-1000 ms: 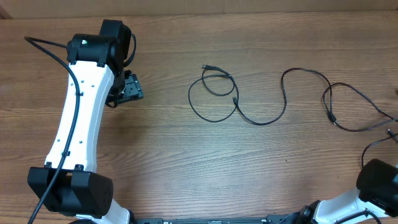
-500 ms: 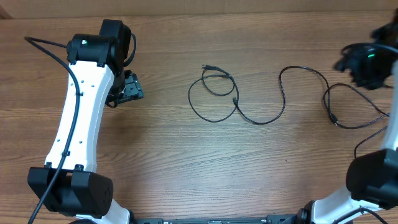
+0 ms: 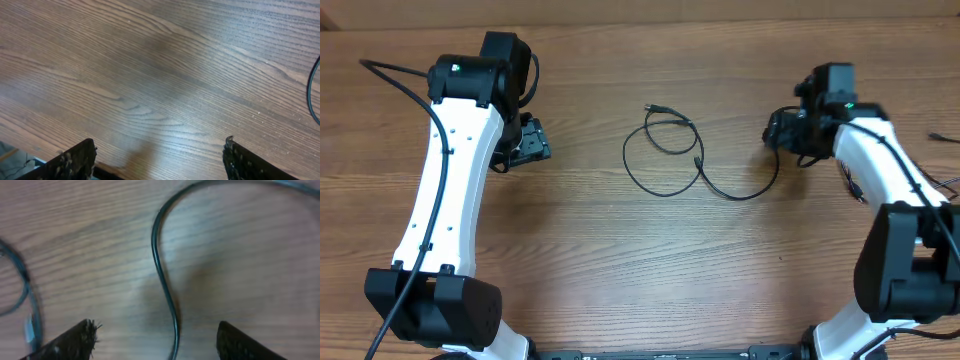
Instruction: Untangle cables
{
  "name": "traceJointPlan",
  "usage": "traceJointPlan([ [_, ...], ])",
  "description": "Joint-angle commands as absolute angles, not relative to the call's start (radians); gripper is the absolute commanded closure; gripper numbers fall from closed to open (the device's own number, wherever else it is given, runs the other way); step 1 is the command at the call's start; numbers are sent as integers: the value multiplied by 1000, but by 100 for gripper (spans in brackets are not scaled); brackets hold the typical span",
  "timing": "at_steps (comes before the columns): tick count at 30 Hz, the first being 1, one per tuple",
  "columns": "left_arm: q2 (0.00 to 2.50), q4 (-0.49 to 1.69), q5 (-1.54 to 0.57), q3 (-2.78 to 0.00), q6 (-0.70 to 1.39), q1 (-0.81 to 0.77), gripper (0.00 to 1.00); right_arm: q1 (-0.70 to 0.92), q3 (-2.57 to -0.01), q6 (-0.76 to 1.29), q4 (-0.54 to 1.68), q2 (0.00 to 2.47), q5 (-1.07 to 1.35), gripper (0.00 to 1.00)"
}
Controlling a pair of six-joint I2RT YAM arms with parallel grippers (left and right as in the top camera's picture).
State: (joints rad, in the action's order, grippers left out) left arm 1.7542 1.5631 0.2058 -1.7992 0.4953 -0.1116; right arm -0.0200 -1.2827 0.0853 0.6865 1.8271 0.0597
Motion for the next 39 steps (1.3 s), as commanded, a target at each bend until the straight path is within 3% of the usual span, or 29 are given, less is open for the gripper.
traceJointPlan([
  [1,1729,1563,190,-1794,495,-118,19,19,-1221,77,589,1827,-99,25],
  [6,1729,1567,190,-1794,495,-118,19,44,-1160,77,445,1836,-123,25],
  [11,1729,1574,190,-1794,495,-118,19,44,-1132,81,364,1872,-119,32],
  [22,1729,1586,190,-1794,495,-118,19,44,-1123,81,292,1959,-104,33],
  [24,1729,1585,190,-1794,495,-118,19,44,-1123,81,287,1959,-104,49],
  [27,1729,1584,190,-1794,495,-118,19,44,-1123,81,290,1959,-104,85],
  [29,1729,1584,190,-1794,495,-118,19,44,-1124,81,309,1959,-104,96],
  [39,1729,1571,190,-1794,495,-118,19,-20,-1326,81,595,1829,-104,96],
])
